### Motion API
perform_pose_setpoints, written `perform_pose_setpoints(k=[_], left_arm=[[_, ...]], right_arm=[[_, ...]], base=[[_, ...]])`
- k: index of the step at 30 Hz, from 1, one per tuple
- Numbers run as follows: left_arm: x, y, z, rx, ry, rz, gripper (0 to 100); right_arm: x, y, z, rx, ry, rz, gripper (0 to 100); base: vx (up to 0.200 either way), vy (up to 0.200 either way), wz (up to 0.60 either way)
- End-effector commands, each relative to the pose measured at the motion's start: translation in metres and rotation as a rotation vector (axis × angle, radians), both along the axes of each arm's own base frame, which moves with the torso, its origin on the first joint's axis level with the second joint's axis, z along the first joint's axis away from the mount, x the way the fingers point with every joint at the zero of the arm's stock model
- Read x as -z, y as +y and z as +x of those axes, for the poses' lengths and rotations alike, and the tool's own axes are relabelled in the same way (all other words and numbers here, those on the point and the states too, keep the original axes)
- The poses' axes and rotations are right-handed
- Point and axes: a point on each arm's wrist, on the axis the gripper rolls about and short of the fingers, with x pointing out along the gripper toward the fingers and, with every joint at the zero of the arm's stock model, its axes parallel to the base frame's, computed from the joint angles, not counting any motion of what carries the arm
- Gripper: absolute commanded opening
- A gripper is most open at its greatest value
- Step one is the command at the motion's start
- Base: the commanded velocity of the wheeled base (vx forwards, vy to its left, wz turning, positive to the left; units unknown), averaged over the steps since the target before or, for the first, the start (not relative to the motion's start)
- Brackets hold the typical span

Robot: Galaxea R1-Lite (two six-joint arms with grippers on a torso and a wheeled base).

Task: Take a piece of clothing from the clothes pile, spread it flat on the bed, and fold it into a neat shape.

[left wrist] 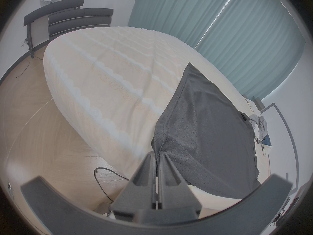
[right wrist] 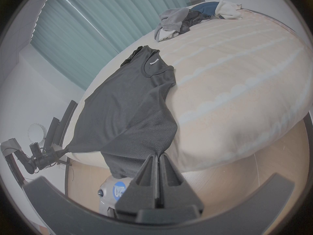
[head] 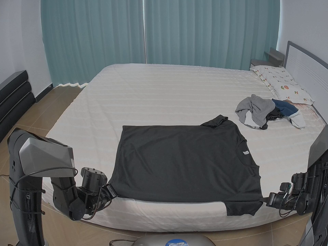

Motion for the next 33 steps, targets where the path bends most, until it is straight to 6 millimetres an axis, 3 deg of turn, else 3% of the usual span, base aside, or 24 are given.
perform_pose_setpoints(k=[1, 10, 33], left_arm=[[0.000, 0.001, -0.005, 0.003, 0.012, 0.010, 0], [-0.003, 0.006, -0.020, 0.053, 0.048, 0.072, 0], [-0.001, 0.013, -0.062, 0.214, 0.171, 0.220, 0]], right_arm=[[-0.007, -0.005, -0.012, -0.005, -0.002, 0.012, 0], [-0.005, -0.008, -0.017, 0.002, 0.043, 0.016, 0], [-0.023, -0.022, -0.045, -0.043, 0.145, -0.063, 0]], base=[[0.000, 0.000, 0.00], [0.000, 0.000, 0.00], [0.000, 0.000, 0.00]])
